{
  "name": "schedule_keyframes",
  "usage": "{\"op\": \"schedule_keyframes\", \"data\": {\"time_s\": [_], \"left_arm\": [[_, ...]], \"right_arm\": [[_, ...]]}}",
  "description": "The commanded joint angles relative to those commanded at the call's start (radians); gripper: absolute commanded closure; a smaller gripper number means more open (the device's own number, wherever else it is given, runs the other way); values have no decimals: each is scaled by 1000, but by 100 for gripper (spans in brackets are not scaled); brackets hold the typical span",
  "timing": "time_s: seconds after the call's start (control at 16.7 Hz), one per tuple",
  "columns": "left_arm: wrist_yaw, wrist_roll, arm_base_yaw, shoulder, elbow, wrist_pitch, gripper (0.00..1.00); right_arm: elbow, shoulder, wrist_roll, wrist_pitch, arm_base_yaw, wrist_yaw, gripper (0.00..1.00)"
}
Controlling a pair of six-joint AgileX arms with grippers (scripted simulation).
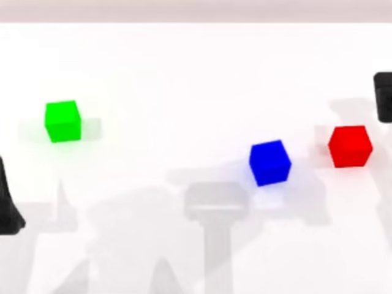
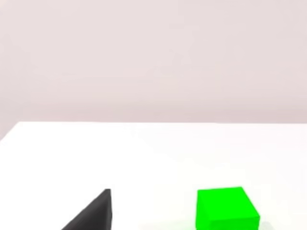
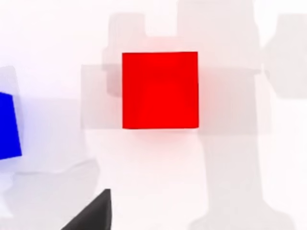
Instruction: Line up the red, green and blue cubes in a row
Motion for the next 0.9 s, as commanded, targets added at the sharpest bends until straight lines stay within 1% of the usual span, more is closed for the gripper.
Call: {"op": "schedule_keyframes", "data": {"time_s": [0.24, 0.48, 0.66, 0.9], "left_arm": [[0, 0, 0, 0, 0, 0, 0], [0, 0, 0, 0, 0, 0, 0], [0, 0, 0, 0, 0, 0, 0], [0, 0, 0, 0, 0, 0, 0]], "right_arm": [[279, 342, 21, -198, 31, 0, 0], [490, 566, 37, -326, 54, -3, 0], [567, 648, 42, -369, 62, -5, 0], [574, 655, 43, -372, 62, -5, 0]]}}
